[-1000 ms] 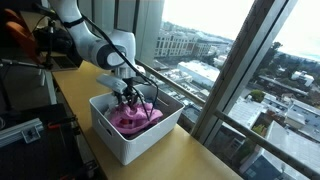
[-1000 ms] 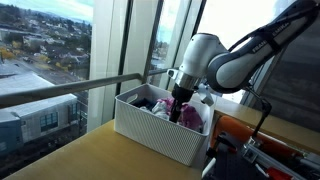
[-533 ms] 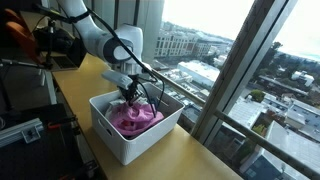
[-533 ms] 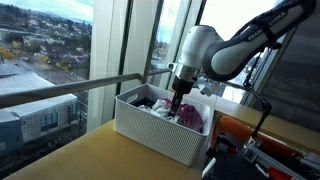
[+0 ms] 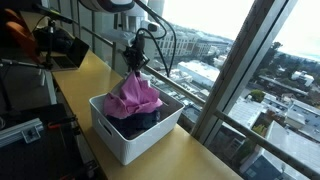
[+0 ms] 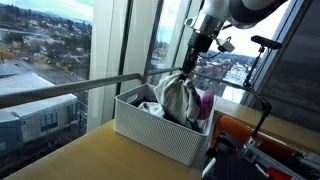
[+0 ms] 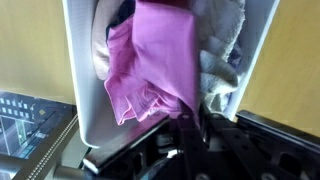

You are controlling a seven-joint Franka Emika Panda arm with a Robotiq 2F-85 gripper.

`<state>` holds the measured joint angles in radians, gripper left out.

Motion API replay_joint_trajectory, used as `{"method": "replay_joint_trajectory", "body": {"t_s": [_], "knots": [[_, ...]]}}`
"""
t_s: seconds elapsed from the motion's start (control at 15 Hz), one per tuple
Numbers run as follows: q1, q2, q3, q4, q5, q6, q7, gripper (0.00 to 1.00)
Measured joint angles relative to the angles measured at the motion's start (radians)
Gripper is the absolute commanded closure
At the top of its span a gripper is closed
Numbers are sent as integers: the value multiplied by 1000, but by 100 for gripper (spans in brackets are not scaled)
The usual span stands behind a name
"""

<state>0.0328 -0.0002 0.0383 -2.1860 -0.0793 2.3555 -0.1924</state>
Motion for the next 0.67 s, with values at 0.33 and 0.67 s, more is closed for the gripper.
{"method": "replay_joint_trajectory", "body": {"t_s": [0.33,0.67], "knots": [[50,-211,22,59,38,-149,-19,98],[168,-299,144,139,40,-242,47,98]]}}
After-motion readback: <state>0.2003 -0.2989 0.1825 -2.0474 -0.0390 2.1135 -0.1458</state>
